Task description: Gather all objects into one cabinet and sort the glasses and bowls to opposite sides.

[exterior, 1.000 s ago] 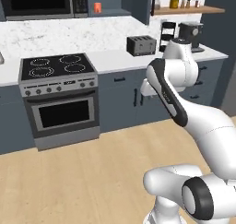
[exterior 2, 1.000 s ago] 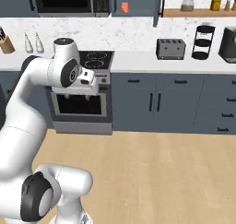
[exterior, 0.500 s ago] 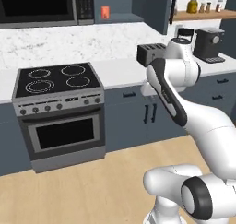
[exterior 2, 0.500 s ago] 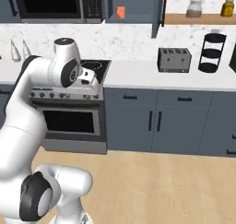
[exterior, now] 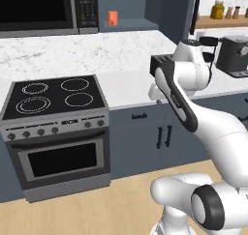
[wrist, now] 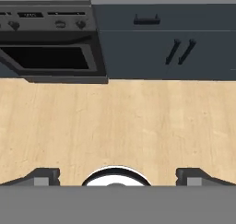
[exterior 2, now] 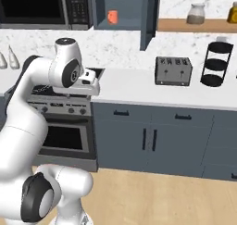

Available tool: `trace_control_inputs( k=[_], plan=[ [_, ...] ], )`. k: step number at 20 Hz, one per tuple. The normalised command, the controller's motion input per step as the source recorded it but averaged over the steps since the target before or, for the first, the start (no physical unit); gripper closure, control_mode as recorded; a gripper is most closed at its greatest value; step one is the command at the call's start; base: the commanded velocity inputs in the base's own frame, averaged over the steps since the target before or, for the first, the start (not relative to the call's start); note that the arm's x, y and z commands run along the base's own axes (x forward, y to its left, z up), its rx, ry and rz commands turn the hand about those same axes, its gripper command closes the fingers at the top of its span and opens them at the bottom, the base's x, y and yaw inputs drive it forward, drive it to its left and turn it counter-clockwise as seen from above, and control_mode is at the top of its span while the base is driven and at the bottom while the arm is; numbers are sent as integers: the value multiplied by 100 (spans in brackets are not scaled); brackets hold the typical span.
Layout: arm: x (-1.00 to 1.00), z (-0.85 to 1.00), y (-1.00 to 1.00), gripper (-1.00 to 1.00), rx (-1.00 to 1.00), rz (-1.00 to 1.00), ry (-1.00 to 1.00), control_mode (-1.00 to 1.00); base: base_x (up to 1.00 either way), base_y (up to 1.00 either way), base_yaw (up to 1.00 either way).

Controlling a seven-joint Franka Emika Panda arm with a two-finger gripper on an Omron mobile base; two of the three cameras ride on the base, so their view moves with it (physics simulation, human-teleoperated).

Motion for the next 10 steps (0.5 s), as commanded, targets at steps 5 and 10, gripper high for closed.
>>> trace_control_inputs(
  k=[5,10],
  plan=[
    [0,0,0,-100,0,0,0,100,81,-3,0],
    [0,0,0,-100,0,0,0,100,71,-6,0]
  ],
)
